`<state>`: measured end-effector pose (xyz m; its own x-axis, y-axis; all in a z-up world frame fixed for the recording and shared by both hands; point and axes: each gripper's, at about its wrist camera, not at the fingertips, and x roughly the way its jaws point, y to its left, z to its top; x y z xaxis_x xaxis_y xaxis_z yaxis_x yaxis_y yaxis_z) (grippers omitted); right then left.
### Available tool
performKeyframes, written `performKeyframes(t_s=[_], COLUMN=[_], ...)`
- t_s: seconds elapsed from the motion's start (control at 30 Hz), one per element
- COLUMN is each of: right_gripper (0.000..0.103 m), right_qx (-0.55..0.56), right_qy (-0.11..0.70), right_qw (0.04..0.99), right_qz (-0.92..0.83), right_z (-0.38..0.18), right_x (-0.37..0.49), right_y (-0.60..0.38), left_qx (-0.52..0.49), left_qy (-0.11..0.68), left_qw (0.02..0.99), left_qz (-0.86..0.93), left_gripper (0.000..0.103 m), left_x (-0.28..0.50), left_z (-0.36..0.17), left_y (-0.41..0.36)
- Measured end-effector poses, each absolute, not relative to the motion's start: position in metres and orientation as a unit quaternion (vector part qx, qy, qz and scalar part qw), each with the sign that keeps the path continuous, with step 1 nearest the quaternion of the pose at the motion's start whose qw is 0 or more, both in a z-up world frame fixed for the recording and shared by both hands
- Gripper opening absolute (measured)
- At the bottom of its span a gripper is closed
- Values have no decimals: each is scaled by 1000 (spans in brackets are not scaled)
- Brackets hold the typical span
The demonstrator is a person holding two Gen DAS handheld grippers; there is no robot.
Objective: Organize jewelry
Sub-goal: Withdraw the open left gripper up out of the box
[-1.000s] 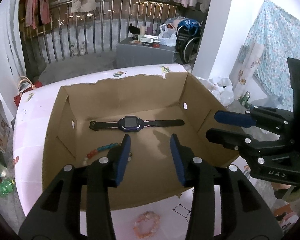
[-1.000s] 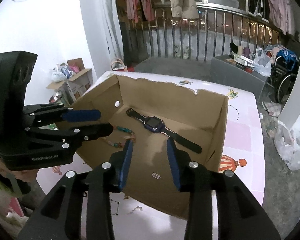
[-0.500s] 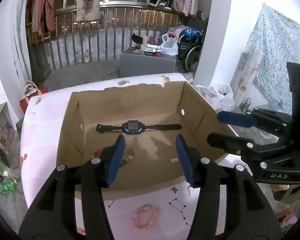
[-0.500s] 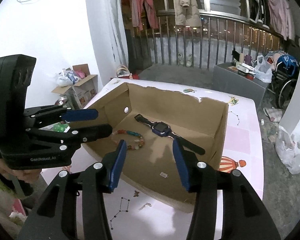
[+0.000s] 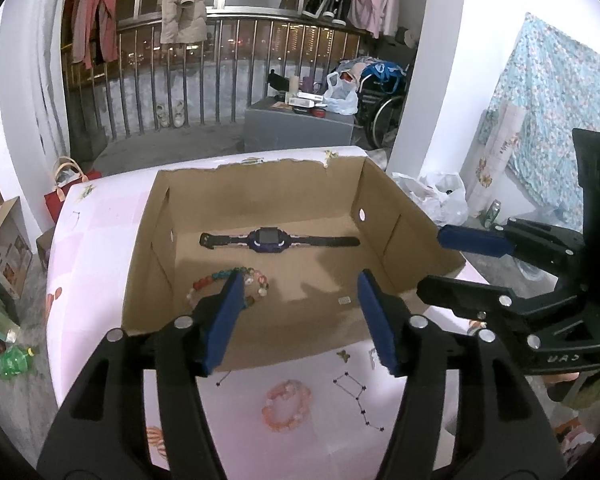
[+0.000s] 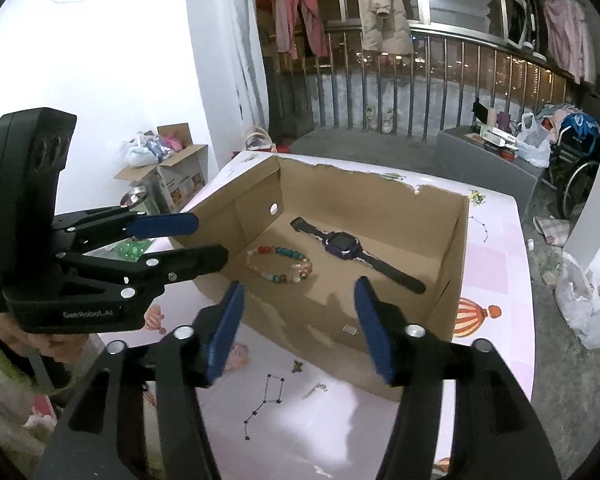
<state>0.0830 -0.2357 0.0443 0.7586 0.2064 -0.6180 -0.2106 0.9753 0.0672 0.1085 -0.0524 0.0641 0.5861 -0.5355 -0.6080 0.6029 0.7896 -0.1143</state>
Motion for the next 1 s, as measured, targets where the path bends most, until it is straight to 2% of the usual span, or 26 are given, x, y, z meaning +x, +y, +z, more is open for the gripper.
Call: performKeyframes(t_s=[0.17, 0.53, 1.0], right_gripper=[64, 65, 65], right_qx=[-6, 6, 21], right_qy=[337, 360, 384], right_qw=[934, 926, 917], right_qz=[116, 116, 109], right_z=[40, 24, 6], right_x=[76, 64, 58], right_y=[-228, -220, -218], left_qx=[50, 57, 58], left_qy=[327, 326, 346], left_qw=[888, 886, 880], left_qz=[-318, -324, -319], left_gripper=[59, 75, 81], left_x=[101, 81, 75], left_z=[59, 46, 21], left_y=[-45, -35, -31])
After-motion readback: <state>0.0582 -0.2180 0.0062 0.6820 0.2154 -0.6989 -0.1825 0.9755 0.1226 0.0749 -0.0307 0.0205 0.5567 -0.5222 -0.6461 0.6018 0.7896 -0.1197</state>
